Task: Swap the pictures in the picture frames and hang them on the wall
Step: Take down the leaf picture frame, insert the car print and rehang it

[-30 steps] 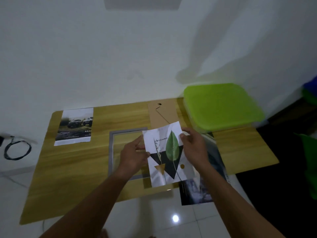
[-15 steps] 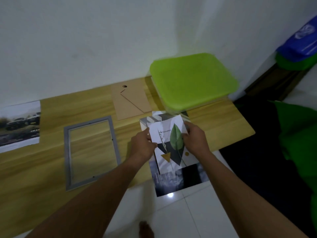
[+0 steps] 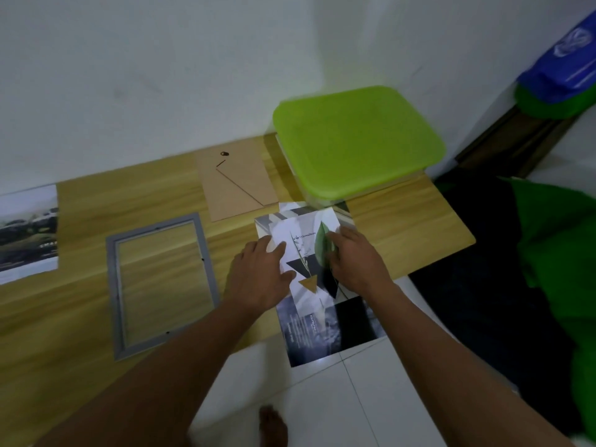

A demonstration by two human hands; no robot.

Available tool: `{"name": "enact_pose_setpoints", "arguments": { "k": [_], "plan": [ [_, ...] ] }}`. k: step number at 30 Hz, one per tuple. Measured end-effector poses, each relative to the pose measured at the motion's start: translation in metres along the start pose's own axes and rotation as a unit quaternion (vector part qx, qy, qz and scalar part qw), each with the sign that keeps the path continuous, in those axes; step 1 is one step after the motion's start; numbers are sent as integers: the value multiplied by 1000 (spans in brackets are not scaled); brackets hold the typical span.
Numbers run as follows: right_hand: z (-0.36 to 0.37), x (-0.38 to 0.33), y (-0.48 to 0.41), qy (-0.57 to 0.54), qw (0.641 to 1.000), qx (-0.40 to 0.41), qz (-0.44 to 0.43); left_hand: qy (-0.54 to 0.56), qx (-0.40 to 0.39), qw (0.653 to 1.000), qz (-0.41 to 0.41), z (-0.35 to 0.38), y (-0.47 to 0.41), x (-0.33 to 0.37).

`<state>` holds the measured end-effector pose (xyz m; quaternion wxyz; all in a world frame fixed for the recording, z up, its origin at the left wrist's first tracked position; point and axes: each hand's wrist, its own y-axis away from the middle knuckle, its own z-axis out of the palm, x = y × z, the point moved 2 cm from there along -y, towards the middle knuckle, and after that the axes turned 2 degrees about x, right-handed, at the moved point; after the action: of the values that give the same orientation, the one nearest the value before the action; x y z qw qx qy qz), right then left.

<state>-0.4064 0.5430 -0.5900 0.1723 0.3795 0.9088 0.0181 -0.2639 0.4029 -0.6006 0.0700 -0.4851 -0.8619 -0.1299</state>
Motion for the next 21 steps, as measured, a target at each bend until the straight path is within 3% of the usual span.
{"name": "enact_pose_setpoints", "arguments": {
  "k": [8,14,21],
  "plan": [
    [-18,-90,-5,0,998,-27,-55,130,36,989,-63,-47,41,-62],
    [-3,-220,-21,4,986,-46,-157,128,78,977,-148,-86,90,-179],
    [45,-370,-37,-12,973,-67,-219,135,137,956,-223,-112,132,-326]
  ]
}}
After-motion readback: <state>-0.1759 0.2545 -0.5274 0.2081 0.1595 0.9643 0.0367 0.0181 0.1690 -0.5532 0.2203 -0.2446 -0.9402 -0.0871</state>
